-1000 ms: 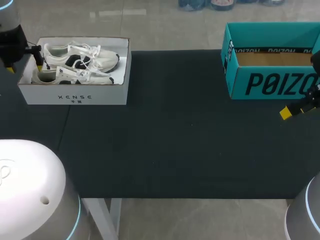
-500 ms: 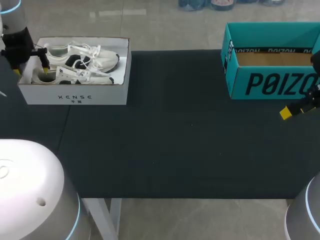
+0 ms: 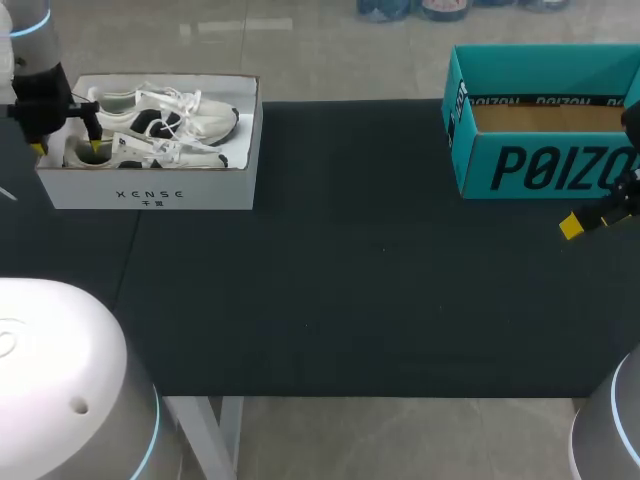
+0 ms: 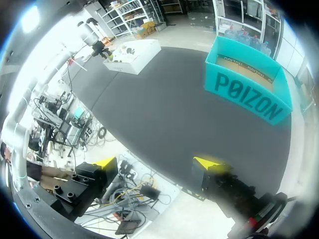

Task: Take the shoe out of the shoebox, open the shoe tongue, remove and reinsert the insole, then place the shoe into the shoebox

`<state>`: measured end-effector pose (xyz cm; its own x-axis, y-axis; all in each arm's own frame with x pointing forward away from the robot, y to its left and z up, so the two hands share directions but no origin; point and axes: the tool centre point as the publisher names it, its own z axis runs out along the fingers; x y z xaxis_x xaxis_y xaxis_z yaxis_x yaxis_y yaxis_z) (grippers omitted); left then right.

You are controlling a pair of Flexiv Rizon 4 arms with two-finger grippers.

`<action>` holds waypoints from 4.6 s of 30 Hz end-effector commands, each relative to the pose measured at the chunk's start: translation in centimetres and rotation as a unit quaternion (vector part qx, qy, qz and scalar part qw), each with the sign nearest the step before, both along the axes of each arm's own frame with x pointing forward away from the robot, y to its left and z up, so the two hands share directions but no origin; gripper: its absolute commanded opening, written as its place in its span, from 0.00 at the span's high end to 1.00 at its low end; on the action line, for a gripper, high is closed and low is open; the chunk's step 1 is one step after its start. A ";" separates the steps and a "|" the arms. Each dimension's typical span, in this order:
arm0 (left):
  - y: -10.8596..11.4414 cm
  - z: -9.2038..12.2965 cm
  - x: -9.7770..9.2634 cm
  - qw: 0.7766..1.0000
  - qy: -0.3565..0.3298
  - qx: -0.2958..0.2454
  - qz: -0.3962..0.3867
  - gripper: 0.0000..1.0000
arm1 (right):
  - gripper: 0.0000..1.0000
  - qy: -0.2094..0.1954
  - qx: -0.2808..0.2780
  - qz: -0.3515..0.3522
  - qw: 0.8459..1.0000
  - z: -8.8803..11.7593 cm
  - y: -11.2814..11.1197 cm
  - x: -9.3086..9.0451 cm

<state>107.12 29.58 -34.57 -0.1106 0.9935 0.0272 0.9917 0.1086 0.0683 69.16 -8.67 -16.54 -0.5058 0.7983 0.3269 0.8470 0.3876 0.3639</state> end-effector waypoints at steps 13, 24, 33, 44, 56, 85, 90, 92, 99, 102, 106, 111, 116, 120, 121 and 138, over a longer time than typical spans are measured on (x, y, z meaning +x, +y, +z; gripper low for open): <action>0.0 -1.3 0.5 1.000 0.006 -0.002 0.000 0.37 | 0.00 0.001 -0.001 0.000 1.000 -0.1 0.0 0.1; 0.2 -1.2 0.7 1.000 -0.001 0.002 -0.002 0.61 | 0.00 0.001 -0.001 0.000 1.000 -0.1 0.0 0.1; 0.2 -1.1 0.3 1.000 -0.004 0.005 -0.005 0.81 | 0.00 0.001 -0.001 0.000 1.000 -0.1 0.0 0.1; 0.2 -0.8 0.1 1.000 -0.009 0.008 -0.009 1.00 | 0.00 0.001 -0.001 0.000 1.000 -0.1 0.0 0.1; 1.0 1.2 0.0 0.999 -0.027 0.019 -0.011 1.00 | 0.00 0.001 -0.001 0.000 1.000 -0.1 0.0 0.1; -0.4 16.9 1.6 0.994 -0.107 0.031 -0.002 1.00 | 0.00 0.001 -0.001 0.000 1.000 -0.1 0.0 0.1; -1.4 22.0 1.0 0.990 -0.137 0.036 0.002 1.00 | 0.00 0.001 -0.001 0.000 1.000 -0.1 0.0 0.1; -1.8 24.0 0.3 0.990 -0.138 0.035 0.005 1.00 | 0.00 0.001 -0.001 0.000 1.000 -0.1 0.0 0.1; -3.4 28.8 -2.3 0.985 -0.167 0.042 0.000 1.00 | 0.00 0.001 -0.001 0.000 1.000 -0.1 0.0 0.1; -4.0 29.6 -3.2 0.984 -0.174 0.039 -0.003 1.00 | 0.00 0.001 -0.001 0.000 1.000 -0.1 0.0 0.1; -4.9 29.4 -4.4 0.985 -0.171 0.035 -0.002 1.00 | 0.00 0.001 -0.001 0.000 1.000 -0.1 0.0 0.1; -7.5 28.1 -6.9 0.986 -0.162 0.028 -0.013 1.00 | 0.00 0.001 -0.001 0.000 1.000 -0.1 0.0 0.1; -10.8 27.1 -9.4 0.986 -0.163 0.026 -0.030 1.00 | 0.00 0.001 -0.001 0.000 1.000 -0.1 0.0 0.1; -14.0 25.8 -11.2 0.988 -0.149 0.018 -0.048 1.00 | 0.00 0.001 -0.001 0.000 1.000 -0.1 0.0 0.1; -14.7 25.5 -11.6 0.988 -0.146 0.017 -0.051 1.00 | 0.00 0.001 -0.001 0.000 1.000 -0.1 0.0 0.1; -27.6 19.2 -19.2 0.992 -0.092 0.001 -0.091 1.00 | 0.00 0.001 -0.001 0.000 1.000 -0.1 0.0 0.1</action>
